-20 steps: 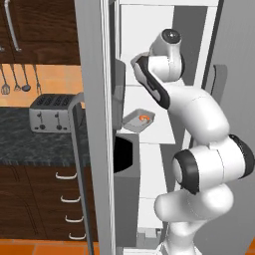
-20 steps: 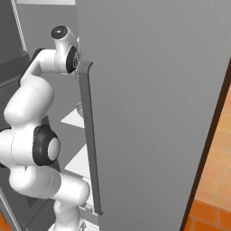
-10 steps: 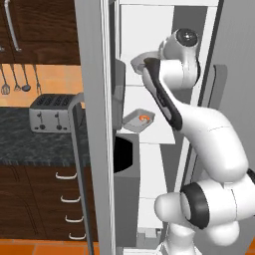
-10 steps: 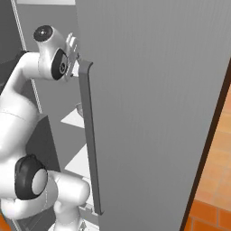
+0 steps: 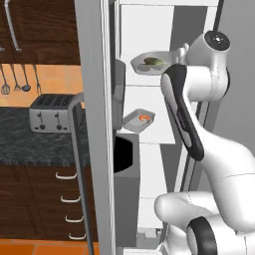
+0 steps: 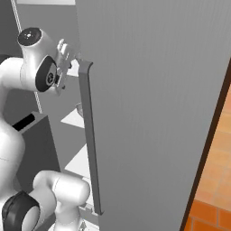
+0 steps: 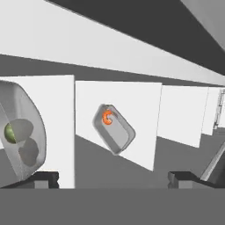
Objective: Take the meat container that has the shrimp and place it on the second highest rack of the freezer. Then take the vegetable container that has the cucumber and mushroom and place it on the highest rack of the freezer.
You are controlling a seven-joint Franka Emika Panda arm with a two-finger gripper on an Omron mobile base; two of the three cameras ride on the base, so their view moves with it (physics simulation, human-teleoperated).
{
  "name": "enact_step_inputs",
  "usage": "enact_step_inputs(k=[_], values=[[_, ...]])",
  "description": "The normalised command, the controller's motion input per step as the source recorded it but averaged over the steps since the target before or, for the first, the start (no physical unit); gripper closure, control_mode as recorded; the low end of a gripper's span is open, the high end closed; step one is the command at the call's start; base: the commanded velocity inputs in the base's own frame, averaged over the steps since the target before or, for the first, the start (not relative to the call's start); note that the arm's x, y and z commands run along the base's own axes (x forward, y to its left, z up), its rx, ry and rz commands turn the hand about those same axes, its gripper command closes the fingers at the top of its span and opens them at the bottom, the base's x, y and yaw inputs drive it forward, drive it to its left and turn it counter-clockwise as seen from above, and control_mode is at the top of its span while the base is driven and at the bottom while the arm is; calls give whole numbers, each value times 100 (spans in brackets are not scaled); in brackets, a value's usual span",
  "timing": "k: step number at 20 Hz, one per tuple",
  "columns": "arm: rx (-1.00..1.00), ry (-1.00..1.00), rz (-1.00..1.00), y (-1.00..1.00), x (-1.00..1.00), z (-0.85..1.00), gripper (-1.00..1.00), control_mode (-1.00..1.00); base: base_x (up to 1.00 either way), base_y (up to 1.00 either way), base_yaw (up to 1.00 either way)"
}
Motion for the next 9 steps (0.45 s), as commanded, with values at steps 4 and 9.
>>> enact_step_inputs(k=[4, 9], values=[[-9, 17, 12, -13, -100, 0, -100, -100, 0, 0, 0], [-11, 16, 17, -31, -100, -3, -100, -100, 0, 0, 0]])
